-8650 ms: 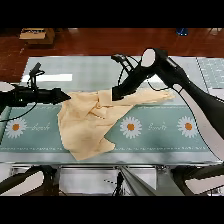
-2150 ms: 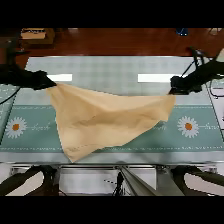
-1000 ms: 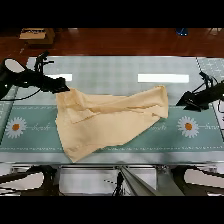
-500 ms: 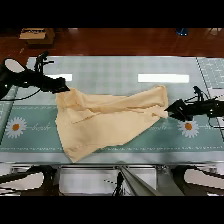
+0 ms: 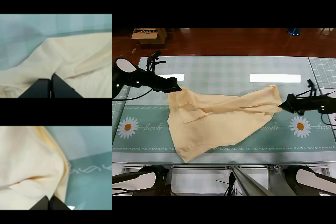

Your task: Fold the shirts.

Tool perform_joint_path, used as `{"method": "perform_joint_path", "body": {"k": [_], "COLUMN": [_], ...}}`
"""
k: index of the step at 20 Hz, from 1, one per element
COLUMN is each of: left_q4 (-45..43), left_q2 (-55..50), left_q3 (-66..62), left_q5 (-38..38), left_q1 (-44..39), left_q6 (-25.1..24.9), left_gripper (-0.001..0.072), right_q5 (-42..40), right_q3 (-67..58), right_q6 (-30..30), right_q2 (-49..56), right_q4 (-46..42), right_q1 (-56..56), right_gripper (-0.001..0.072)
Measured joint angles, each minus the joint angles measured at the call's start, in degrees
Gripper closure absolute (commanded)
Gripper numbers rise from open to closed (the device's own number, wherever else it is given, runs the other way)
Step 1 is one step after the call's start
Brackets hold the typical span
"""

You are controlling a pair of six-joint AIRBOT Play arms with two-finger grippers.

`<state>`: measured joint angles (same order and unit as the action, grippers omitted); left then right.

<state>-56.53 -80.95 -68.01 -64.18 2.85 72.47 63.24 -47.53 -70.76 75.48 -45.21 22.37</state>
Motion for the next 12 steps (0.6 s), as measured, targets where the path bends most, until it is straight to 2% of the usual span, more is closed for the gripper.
{"method": "perform_joint_path", "body": {"k": [6, 12], "left_q4": [0.0, 0.0], "left_q2": [6.5, 19.0], "left_q3": [-9.9, -32.6], "left_q5": [-0.3, 1.2], "left_q1": [0.0, 0.0], "left_q6": [0.0, 0.0], "left_gripper": [0.0693, 0.0692], "right_q5": [5.3, -2.1], "right_q3": [-11.8, -30.8], "right_q6": [0.0, -1.8], "right_q2": [-15.1, -26.4], "right_q4": [1.6, 10.8], "right_q1": [4.5, 5.3], "right_gripper": [0.0693, 0.0693]}}
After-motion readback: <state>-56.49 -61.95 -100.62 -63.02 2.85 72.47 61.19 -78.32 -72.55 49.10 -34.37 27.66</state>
